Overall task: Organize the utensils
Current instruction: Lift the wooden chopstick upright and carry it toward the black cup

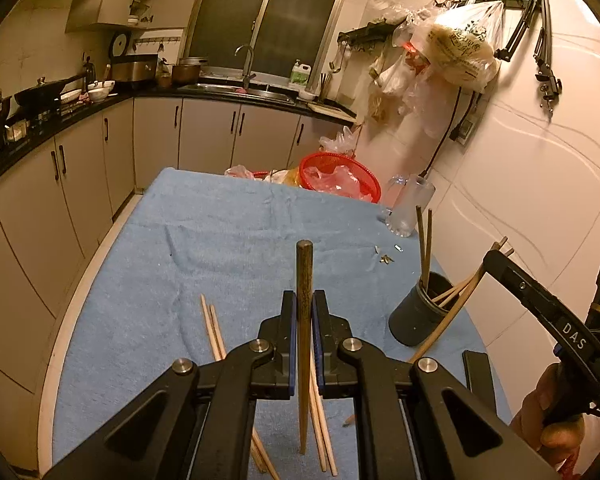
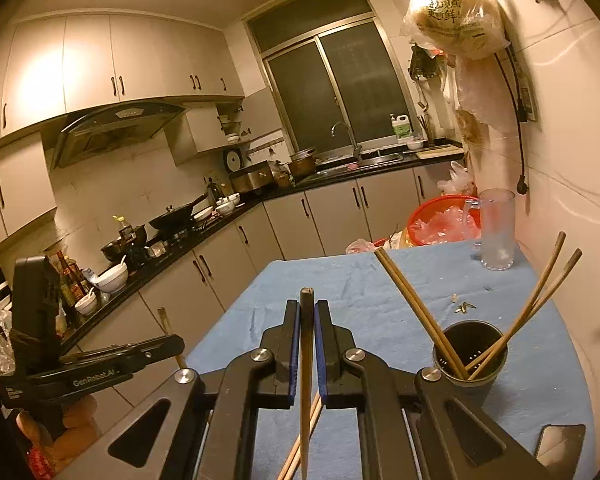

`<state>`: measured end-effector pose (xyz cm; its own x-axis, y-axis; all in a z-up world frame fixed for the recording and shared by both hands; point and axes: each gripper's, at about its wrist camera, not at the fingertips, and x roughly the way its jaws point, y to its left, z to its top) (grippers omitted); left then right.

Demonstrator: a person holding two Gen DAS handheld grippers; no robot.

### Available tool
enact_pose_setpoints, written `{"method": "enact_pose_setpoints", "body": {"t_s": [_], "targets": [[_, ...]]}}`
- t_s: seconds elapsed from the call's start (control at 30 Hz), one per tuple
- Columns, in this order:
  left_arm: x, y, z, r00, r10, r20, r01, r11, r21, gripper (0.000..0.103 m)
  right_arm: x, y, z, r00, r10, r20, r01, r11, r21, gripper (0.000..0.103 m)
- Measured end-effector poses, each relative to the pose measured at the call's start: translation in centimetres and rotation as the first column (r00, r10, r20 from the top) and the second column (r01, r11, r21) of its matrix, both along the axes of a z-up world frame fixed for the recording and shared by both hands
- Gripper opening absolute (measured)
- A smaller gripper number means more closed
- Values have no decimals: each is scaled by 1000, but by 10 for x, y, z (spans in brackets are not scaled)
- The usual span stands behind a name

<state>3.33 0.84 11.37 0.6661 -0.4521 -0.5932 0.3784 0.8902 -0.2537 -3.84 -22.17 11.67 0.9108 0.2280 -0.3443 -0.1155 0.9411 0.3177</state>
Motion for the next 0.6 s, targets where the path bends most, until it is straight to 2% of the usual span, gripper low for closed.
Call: {"method": "enact_pose_setpoints", "body": {"t_s": [0.6], "targets": [[-7, 5, 12, 1000, -7, 25, 7, 1000, -11, 8, -12, -11, 5, 999, -32, 23, 32, 999, 22, 7]]}}
